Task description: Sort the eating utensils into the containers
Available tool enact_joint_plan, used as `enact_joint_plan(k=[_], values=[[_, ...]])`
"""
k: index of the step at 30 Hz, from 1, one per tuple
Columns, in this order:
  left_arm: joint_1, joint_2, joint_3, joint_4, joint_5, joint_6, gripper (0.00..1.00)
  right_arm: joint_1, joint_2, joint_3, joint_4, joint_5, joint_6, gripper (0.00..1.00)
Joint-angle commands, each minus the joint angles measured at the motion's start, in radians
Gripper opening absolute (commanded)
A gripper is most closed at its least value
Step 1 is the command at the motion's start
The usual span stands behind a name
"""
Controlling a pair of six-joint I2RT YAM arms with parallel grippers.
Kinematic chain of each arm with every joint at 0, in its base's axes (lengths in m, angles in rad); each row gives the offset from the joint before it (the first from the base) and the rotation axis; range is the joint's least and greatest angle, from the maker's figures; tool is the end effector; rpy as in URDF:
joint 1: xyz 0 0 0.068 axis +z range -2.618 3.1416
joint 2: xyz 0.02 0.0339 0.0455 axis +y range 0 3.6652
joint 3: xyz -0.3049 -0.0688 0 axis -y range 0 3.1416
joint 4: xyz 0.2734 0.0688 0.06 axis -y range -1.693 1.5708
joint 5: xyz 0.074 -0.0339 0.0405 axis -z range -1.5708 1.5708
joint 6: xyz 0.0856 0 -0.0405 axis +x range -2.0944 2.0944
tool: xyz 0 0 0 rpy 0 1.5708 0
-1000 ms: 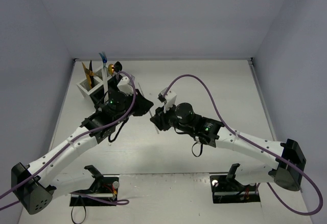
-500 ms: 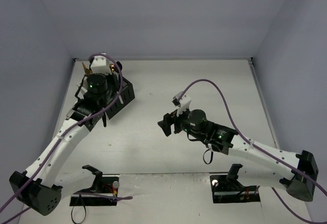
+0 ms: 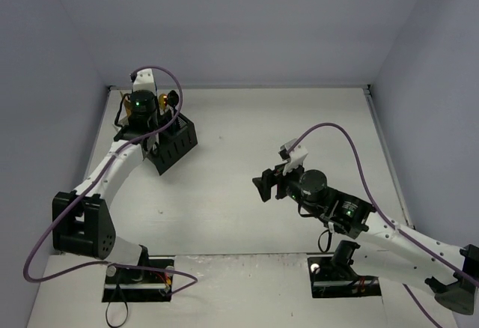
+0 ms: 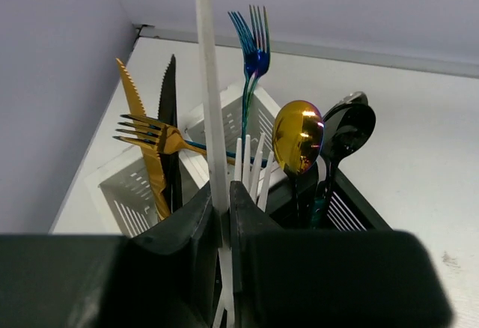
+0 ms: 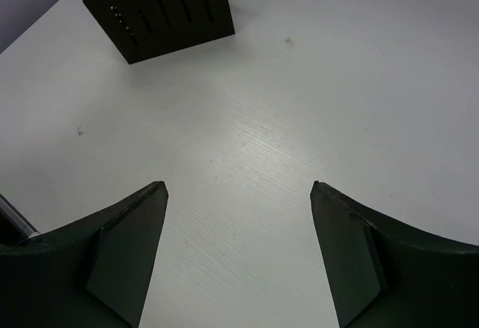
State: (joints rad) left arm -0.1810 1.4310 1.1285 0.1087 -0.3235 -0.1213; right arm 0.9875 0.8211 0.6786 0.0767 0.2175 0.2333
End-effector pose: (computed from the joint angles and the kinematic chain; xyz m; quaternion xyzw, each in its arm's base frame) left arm 0.4069 -0.0468 0.3614 -0.0795 0.7648 0.0285 0.6387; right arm 0.1524 0.1973 0.3469 -0.1982 0.7020 0.3245 0.6021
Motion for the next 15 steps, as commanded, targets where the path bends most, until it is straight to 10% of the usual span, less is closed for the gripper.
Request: enact_joint_plan(k=[1, 7, 15], values=[[0.017, -0.017, -0.01, 0.141, -0.019, 0.014, 0.18, -0.009, -0.056, -0.008, 0.004, 0.085, -0.003, 0.76], [0.018, -0.198, -0.108, 0.092, 0.036, -0.027, 0.64, -0.01, -0.089, -0.002, -0.035, 0.145, -0.001, 0.78], [0.02, -0.512, -0.058, -0.417, 0.006, -0.066, 0.75, -0.013, -0.17, 0.045, -0.095, 0.302, -0.032, 0.93]])
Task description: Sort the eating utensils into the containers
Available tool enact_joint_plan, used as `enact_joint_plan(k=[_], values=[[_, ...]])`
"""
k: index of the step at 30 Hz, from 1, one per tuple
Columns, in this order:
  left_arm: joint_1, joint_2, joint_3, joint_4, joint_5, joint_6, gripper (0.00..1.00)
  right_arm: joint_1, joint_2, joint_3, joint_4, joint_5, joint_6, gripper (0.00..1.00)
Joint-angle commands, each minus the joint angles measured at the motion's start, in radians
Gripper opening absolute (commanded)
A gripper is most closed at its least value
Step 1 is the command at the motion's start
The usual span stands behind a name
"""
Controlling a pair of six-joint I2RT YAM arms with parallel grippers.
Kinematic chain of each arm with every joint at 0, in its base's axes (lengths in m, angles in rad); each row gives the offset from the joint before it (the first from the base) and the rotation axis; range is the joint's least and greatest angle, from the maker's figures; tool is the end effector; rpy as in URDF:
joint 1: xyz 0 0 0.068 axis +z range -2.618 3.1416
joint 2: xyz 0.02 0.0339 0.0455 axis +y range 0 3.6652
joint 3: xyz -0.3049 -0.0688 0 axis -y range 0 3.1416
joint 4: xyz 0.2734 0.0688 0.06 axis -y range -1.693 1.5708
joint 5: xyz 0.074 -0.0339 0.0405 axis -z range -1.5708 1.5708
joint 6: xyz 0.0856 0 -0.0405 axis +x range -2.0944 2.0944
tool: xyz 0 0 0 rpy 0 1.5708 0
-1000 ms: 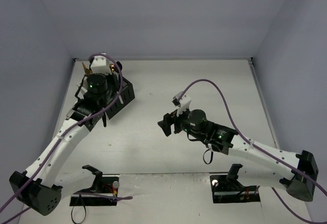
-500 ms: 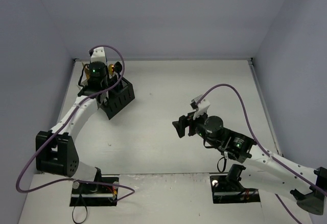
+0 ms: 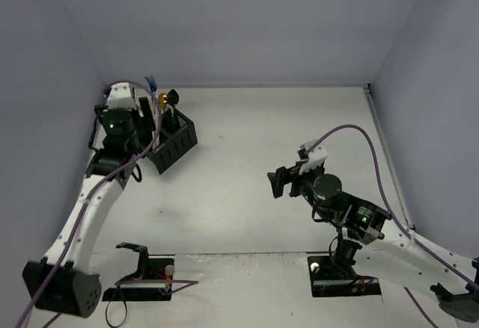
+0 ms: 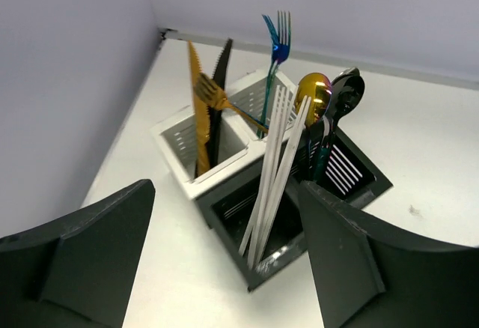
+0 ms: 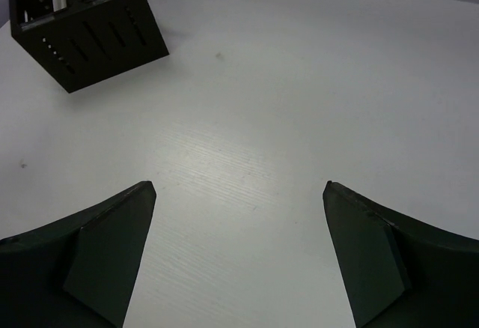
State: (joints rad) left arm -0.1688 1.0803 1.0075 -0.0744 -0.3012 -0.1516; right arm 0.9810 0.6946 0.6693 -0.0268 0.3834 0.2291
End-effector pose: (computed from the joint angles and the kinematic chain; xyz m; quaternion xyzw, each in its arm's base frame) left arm 0.3074 -0.0266 0.3996 -0.0916 0.7494 0.0091 0.6557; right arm 0.1455 0.1598 0.3537 -0.1394 0.7104 0.2708 0.6345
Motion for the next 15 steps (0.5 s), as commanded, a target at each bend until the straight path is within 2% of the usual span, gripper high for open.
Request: enact_joint_plan(k=[1, 2, 4, 7, 12, 15], values=[[0.007, -0.201, 0.058, -0.275, -0.017, -0.036, 0.75, -0.007, -0.061, 0.065, -0.003, 0.156, -0.034, 0.97], [0.006, -0.244, 0.053, -0.319, -0.018, -0.038, 0.75, -0.007, -0.077, 0.075, -0.014, 0.178, -0.041, 1.0], [0.006, -0.384, 0.032, -0.44, -0.02, -0.059, 0.75, -0.007, -0.107, 0.088, -0.033, 0.245, -0.054, 1.0], [0.006, -0.55, -0.041, -0.526, -0.018, -0.063, 0.75, -0.007, -0.153, 0.106, -0.055, 0.326, -0.073, 1.0], [-0.026, -0.672, -0.095, -0.687, -0.065, -0.086, 0.75, -0.008, -0.202, 0.138, -0.103, 0.459, -0.087, 1.0], [-0.029, -0.728, -0.135, -0.689, -0.063, -0.109, 0.75, -0.007, -0.222, 0.156, -0.133, 0.524, -0.095, 1.0]])
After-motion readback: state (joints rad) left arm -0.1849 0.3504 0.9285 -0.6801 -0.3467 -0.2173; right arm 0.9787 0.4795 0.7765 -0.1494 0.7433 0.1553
